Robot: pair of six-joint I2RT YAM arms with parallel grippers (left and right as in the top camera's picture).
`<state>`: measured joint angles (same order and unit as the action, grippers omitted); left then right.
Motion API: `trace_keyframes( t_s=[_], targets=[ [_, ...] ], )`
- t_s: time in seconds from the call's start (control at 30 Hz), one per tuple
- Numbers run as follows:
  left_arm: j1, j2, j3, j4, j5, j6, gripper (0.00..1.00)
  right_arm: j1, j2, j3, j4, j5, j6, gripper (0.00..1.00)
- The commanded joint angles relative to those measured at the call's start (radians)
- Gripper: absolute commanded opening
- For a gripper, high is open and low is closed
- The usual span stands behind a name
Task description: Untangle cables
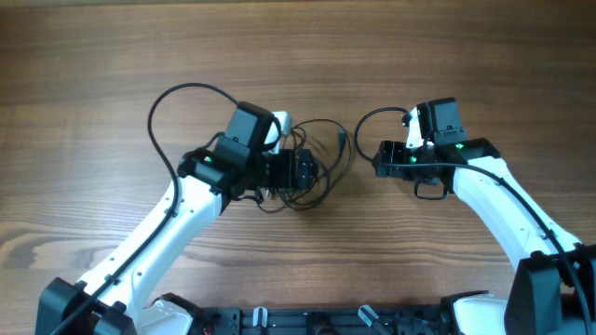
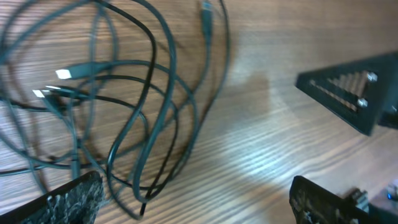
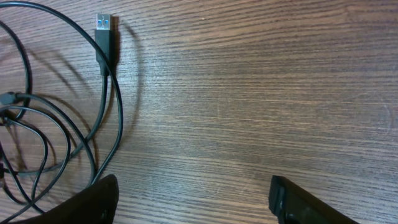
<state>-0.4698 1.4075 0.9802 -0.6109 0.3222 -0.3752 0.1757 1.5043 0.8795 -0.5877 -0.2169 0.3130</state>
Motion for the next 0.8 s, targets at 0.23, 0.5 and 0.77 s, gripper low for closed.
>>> trace_keyframes(
  t_s=[0.23,0.5,0.77],
  targets=[
    [0.152,-0.033,0.0,-0.081,-0.055,0.024,0.96,0.058,0.011,0.002,0.167,-0.3,-0.023,0.83],
    [0.151,0.187,0.0,-0.029,0.103,0.035,0.95,0.093,0.011,0.002,0.349,-0.118,-0.052,0.82],
    [0.153,0.268,0.0,-0.016,0.123,0.034,0.04,0.094,0.048,0.002,0.394,-0.118,-0.055,0.82]
  ],
)
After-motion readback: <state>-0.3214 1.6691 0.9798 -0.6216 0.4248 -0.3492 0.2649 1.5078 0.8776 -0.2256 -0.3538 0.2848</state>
